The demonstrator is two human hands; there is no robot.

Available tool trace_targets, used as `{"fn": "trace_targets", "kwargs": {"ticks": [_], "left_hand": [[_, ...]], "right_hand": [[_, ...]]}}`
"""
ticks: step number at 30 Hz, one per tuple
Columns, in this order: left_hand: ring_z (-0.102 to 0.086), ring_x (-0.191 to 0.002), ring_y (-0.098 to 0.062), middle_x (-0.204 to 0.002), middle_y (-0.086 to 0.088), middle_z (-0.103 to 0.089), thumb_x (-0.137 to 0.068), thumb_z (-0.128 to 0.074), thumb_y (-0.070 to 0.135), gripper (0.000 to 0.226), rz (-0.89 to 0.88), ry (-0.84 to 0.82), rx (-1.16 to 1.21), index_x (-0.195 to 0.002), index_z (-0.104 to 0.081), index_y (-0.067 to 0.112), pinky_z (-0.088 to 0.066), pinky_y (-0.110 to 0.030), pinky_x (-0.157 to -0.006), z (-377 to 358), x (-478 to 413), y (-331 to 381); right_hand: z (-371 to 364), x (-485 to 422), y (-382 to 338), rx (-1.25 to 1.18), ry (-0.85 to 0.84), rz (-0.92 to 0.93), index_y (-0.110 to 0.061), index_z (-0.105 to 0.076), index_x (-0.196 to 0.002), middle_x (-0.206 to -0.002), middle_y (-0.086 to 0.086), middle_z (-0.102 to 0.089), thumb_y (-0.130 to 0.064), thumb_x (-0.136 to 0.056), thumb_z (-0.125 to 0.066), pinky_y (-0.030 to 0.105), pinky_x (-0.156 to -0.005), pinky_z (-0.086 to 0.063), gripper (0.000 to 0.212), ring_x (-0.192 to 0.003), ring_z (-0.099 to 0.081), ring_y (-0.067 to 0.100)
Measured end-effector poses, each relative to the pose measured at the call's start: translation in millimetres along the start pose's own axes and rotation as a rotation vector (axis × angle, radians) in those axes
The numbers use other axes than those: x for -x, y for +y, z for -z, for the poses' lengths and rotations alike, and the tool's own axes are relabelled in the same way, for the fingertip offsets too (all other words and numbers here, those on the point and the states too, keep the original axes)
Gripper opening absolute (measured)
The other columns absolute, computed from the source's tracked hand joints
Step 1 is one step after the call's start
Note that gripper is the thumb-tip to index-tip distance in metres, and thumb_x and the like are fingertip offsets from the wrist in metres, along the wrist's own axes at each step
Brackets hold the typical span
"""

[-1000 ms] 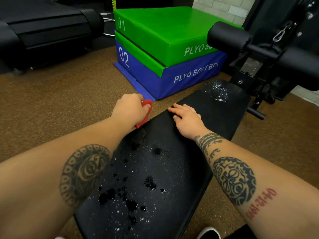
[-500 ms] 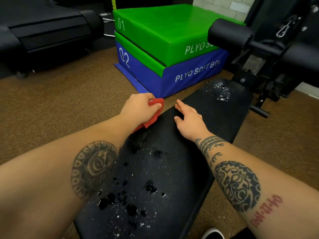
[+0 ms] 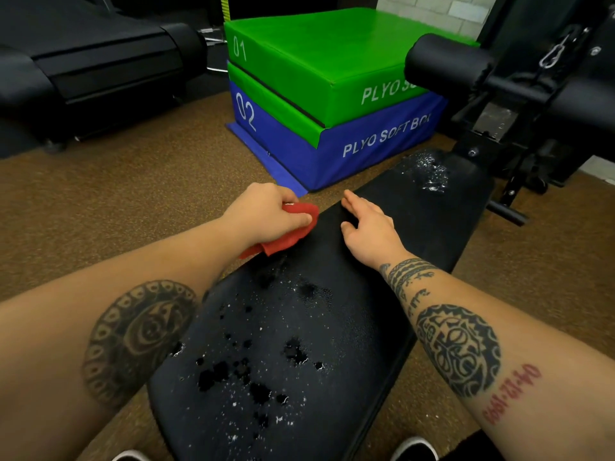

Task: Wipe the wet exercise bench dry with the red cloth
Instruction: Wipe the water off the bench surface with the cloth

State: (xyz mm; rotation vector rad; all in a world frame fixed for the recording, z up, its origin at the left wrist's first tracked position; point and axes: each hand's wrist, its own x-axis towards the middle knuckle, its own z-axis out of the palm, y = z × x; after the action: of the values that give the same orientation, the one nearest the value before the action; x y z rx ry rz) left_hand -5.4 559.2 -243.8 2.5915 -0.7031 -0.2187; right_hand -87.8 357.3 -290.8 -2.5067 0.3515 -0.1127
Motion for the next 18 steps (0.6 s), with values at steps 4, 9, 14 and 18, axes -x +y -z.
{"fn": "trace_targets", "kwargs": {"ticks": [4,9,14,18], "left_hand": [[-0.062,-0.074,-0.004,-0.074,0.013,-0.068,-0.068,-0.077,0.056,0.027,-0.141,-0.184,-0.062,-0.08,-0.072,0.033,-0.049,-0.023,-0.063,14.4,30.6,18.5],[-0.061,-0.08,-0.009,-0.079,0.014,-0.065,-0.069,-0.076,0.056,0.026,-0.182,-0.297,-0.221,-0.082,-0.068,0.035,-0.055,-0.032,-0.071,1.6,49.2,1.0],[-0.062,-0.095,-0.025,-0.098,0.002,-0.064,-0.084,-0.065,0.049,0.024,-0.082,0.051,-0.302,-0.097,-0.063,0.028,-0.052,-0.037,-0.08,-6.5,48.9,-16.9],[-0.065,-0.088,-0.029,-0.095,-0.003,-0.068,-0.088,-0.061,0.05,0.03,0.078,0.197,-0.246,-0.103,-0.066,0.024,-0.055,-0.037,-0.076,9.9,46.5,-20.5]], "right_hand": [[1.0,1.0,-2.7,0.024,-0.001,0.007,-0.028,-0.023,-0.157,-0.154,-0.014,-0.043,-0.024,-0.098,-0.051,0.036,-0.119,-0.014,0.065,-0.15,-0.019,0.013],[2.5,5.1,-1.0,0.036,-0.006,0.007,-0.027,-0.023,-0.157,-0.155,-0.012,-0.041,-0.024,-0.1,-0.049,0.037,-0.121,-0.013,0.063,-0.15,-0.019,0.014],[1.0,6.0,-1.0,0.036,0.001,0.016,-0.027,-0.025,-0.156,-0.156,-0.01,-0.04,-0.024,-0.1,-0.048,0.037,-0.12,-0.013,0.061,-0.151,-0.019,0.015],[0.4,4.8,0.4,0.037,0.001,0.019,-0.027,-0.025,-0.156,-0.155,-0.01,-0.042,-0.025,-0.1,-0.048,0.038,-0.119,-0.014,0.061,-0.15,-0.02,0.015]]}}
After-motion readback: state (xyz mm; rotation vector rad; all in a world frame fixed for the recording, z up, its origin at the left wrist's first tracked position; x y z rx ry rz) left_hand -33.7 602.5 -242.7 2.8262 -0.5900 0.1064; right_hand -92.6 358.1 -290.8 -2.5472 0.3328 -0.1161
